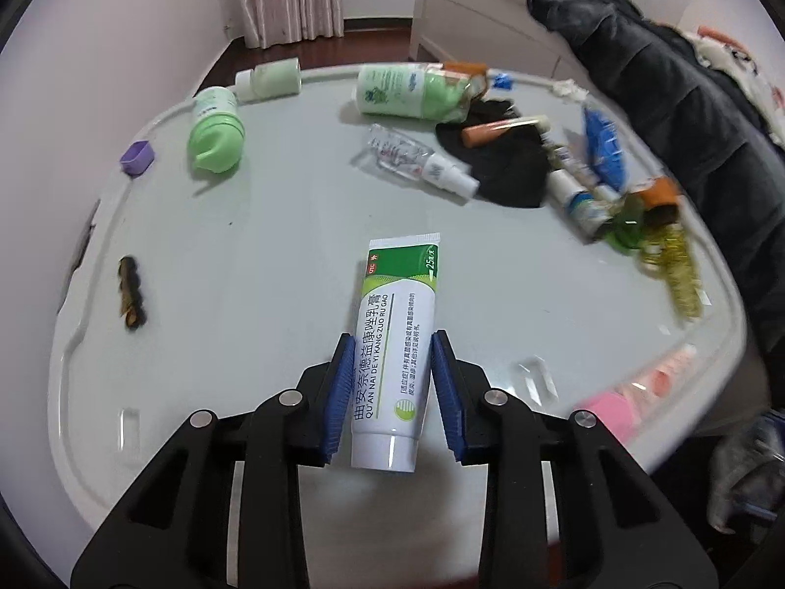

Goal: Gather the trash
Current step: 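Release the ointment tube and clear cup into the orange bin, then grasp the green pump bottle with the left tool while the right tool grasps the blue swab packet, then carry the green pump bottle and blue packet over the orange bin and release both, then grasp the white-lidded green jar with the left tool while the right tool grasps the orange plush toy, then drop the green jar and orange plush toy into the orange bin, then grasp the clear spray bottle with the left tool while the right tool grasps the orange fuzzy item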

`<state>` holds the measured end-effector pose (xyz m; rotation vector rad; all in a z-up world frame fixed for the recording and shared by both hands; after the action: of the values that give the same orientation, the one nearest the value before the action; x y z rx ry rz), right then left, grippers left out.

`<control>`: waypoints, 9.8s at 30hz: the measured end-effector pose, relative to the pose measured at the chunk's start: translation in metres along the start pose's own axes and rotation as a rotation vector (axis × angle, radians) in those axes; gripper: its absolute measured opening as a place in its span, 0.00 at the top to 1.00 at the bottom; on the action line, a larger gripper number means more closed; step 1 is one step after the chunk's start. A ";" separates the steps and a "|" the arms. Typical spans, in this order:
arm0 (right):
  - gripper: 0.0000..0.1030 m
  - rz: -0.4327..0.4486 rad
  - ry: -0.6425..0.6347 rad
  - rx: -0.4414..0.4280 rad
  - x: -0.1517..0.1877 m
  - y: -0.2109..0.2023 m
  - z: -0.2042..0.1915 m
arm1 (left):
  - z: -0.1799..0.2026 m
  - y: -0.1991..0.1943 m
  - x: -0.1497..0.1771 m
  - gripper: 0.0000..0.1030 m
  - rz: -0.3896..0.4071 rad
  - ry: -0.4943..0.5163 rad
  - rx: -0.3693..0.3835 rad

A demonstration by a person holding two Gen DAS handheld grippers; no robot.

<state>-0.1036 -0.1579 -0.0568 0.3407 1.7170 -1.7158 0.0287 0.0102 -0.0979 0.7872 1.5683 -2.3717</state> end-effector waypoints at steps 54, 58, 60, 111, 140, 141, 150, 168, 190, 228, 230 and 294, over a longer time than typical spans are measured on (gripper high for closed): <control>0.05 0.081 0.340 0.266 -0.111 0.030 0.148 | -0.011 0.019 -0.105 0.29 0.132 -0.287 0.111; 0.05 0.109 0.254 0.291 -0.110 0.025 0.138 | -0.019 0.057 -0.152 0.27 0.099 -0.153 0.109; 0.05 0.106 0.246 0.270 -0.108 0.026 0.136 | -0.022 0.074 -0.166 0.27 0.070 -0.095 0.072; 0.05 0.016 0.285 0.227 -0.137 0.055 0.163 | -0.017 0.096 -0.156 0.49 -0.164 0.333 0.110; 0.72 -0.083 0.212 0.147 -0.184 0.128 0.127 | 0.025 -0.011 -0.095 0.53 0.045 0.176 0.242; 0.72 -0.066 0.202 0.139 -0.185 0.120 0.121 | 0.027 -0.015 -0.091 0.53 0.049 0.180 0.238; 0.71 -0.003 0.164 -0.002 -0.129 0.039 0.067 | 0.053 -0.078 -0.027 0.53 0.101 0.164 0.238; 0.25 -0.380 0.110 -0.094 0.059 0.040 -0.020 | 0.066 -0.081 0.132 0.38 -0.141 -0.025 0.298; 0.07 0.045 0.249 0.077 -0.110 0.034 0.083 | -0.120 -0.037 -0.116 0.23 0.248 -0.364 -0.155; 0.45 -0.067 -0.298 0.225 -0.276 0.288 0.032 | -0.056 -0.009 -0.108 0.54 0.165 -0.141 -0.033; 0.55 -0.092 -0.304 0.235 -0.275 0.292 0.031 | -0.055 -0.009 -0.107 0.55 0.162 -0.132 -0.031; 0.06 0.062 0.263 0.036 -0.099 0.033 0.086 | -0.001 0.007 -0.080 0.38 0.005 0.432 0.279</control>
<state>0.0130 -0.2096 -0.0135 0.6543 1.8389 -1.7191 0.0993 -0.0026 -0.0621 1.4411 1.3709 -2.5731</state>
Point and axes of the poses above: each gripper's, at about its wrist camera, not at the fingertips, and y roughly the way its jaws point, z to its right, x to its underside, the point moved 2 cm from there along y, roughly the way its jaws point, and after that the axes turned 15 degrees about x, right-handed, at the moved point
